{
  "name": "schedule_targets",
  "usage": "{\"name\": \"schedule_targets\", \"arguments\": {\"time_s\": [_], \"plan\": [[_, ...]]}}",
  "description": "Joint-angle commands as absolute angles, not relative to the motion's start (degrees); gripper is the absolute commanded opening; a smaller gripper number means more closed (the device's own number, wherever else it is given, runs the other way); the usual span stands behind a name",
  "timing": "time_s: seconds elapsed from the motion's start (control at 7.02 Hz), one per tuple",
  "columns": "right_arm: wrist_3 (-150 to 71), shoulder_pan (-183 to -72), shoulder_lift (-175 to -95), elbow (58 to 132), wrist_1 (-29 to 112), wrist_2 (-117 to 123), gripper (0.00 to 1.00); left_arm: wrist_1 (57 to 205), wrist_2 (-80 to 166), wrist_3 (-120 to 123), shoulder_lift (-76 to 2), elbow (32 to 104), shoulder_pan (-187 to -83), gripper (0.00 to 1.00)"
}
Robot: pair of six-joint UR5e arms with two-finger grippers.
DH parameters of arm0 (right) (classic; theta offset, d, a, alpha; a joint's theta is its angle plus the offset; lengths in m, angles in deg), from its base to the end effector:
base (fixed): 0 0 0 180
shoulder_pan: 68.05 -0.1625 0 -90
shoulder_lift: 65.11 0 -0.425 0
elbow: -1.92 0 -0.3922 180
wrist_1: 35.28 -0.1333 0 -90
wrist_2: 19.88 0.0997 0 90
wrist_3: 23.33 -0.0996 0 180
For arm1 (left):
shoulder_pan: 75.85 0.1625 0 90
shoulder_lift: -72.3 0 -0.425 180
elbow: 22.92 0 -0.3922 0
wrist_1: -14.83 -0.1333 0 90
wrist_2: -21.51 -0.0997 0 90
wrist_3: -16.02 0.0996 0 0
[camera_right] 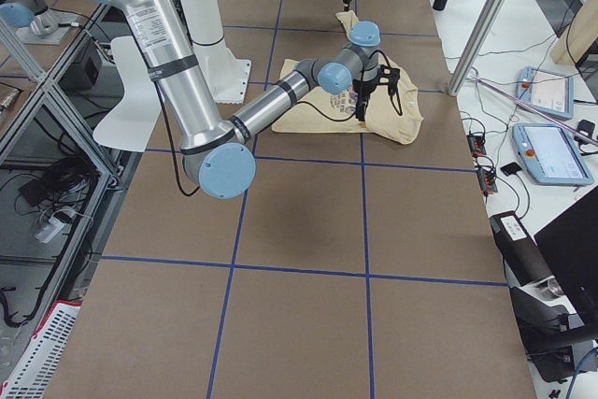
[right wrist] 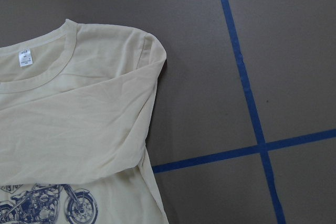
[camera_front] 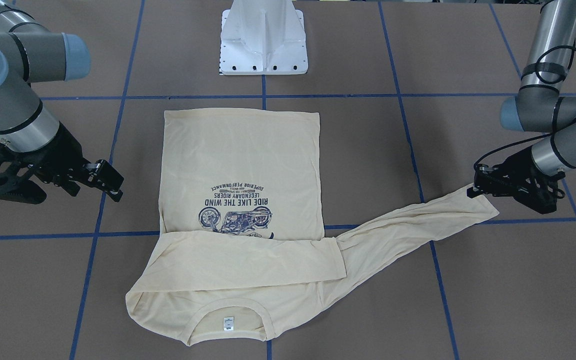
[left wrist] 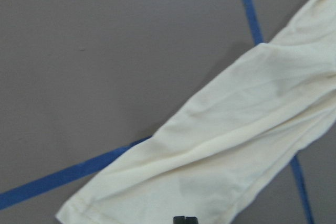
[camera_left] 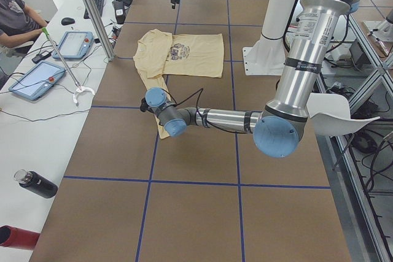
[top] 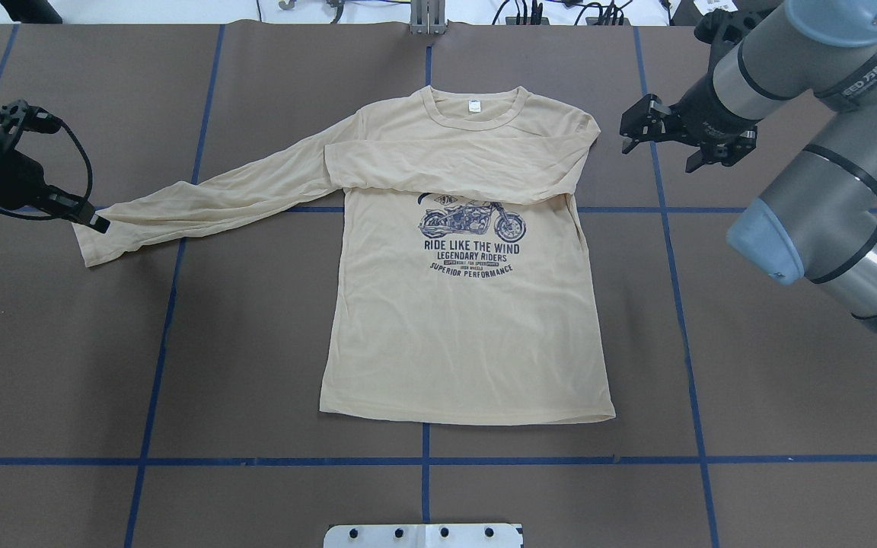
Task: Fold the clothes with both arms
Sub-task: 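Grasp the sleeve cuff with the left gripper and hold it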
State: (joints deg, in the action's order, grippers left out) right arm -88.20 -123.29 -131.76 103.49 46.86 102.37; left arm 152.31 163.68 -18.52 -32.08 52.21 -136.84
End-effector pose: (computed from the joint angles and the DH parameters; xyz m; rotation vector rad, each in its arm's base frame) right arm -0.2879 -0.5554 0.3223 0.0592 -0.9024 0.2794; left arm 0.2482 -0.5603 0.5463 0.1952 1.1269 0.2871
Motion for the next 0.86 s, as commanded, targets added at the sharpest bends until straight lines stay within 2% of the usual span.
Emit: {"name": "schedule_targets", "arguments": {"time_s": [0.0,0.29,0.43,0.71], "plan": [[-87.5,-123.6,-132.4,103.9,46.9,102.2,1.00,152.3,160.1,-16.3,-32.0,50.7,-136.9,0.17],[-87.3,-124.1,-133.9,104.1,46.7,102.2,1.00,152.0,160.2,-10.1,-32.4,46.7,-137.4,0.39],[-87.3,-124.1,-134.1,104.5,46.7,102.1,1.00,152.4,160.2,-9.0,-32.3,44.5,-138.7,0.42],[-87.4,-124.1,-134.4,104.9,46.7,101.8,1.00,152.0,160.2,-6.2,-32.5,42.8,-140.4,0.37]]}}
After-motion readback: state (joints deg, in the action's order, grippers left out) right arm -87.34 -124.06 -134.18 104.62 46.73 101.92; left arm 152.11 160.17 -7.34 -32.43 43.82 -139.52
